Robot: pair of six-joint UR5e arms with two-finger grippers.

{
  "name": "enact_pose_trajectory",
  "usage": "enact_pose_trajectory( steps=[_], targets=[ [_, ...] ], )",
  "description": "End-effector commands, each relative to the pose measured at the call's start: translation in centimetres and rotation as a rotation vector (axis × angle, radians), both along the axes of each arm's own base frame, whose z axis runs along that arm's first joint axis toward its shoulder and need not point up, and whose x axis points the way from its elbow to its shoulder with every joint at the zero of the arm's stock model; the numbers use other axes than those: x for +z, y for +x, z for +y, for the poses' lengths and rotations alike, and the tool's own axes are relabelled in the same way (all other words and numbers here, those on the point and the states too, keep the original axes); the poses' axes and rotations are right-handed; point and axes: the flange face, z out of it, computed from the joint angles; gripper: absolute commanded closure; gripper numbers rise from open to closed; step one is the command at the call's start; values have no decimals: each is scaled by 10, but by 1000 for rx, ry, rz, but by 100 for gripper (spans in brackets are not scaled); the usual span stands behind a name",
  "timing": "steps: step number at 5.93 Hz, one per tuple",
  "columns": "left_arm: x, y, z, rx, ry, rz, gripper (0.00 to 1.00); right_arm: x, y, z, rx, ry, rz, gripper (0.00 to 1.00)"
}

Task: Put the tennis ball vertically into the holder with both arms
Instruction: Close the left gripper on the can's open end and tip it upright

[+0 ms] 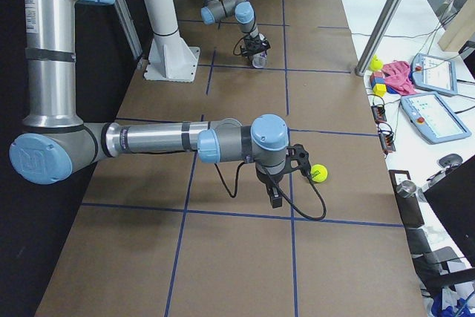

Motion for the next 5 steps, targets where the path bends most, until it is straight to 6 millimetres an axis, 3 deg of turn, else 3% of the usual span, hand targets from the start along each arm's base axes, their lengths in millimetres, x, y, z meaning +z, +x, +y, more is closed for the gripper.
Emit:
enact_pose_trajectory(
  steps=[1, 5],
  targets=[
    [13, 3, -2, 4, 4, -2, 0, 0, 0, 0, 0, 0, 0, 0],
    [42, 23, -8, 5, 2, -1, 0, 1, 0, 0, 0, -1, 0, 0]
  ],
)
